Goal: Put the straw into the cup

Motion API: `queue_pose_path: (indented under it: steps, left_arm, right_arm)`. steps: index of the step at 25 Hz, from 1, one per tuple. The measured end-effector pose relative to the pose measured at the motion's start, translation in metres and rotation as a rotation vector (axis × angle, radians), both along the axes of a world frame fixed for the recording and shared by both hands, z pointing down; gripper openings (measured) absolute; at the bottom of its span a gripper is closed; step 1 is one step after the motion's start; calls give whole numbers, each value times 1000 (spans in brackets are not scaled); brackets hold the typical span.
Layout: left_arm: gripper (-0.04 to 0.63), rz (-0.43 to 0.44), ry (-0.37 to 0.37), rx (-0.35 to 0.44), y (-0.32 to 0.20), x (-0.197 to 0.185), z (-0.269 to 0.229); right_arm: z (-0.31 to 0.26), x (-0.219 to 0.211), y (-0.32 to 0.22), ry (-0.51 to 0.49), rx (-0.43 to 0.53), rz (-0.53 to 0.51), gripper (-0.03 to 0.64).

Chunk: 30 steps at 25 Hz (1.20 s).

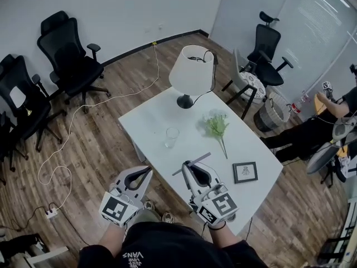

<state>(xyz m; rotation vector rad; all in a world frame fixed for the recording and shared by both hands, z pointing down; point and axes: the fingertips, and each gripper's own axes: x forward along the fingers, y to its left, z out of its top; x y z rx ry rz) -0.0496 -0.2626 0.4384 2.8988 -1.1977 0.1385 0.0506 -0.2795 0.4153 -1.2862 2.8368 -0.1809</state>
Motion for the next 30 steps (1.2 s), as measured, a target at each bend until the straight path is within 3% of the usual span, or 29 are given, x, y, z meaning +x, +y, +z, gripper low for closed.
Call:
queue_pose_path:
  steps: [9,19,30]
  left_arm:
    - [17,83,-23,7,-51,-8,-14]
    - [17,195,8,20,-82,-13,-13]
    - [17,197,-9,-1,-114,-4,-11]
  right_arm:
    - [-3,-7,-38,6,-6,92,38]
    - [-4,-14,-62,1,0,193,38]
    - [-5,-1,-92,7,-9,205,38]
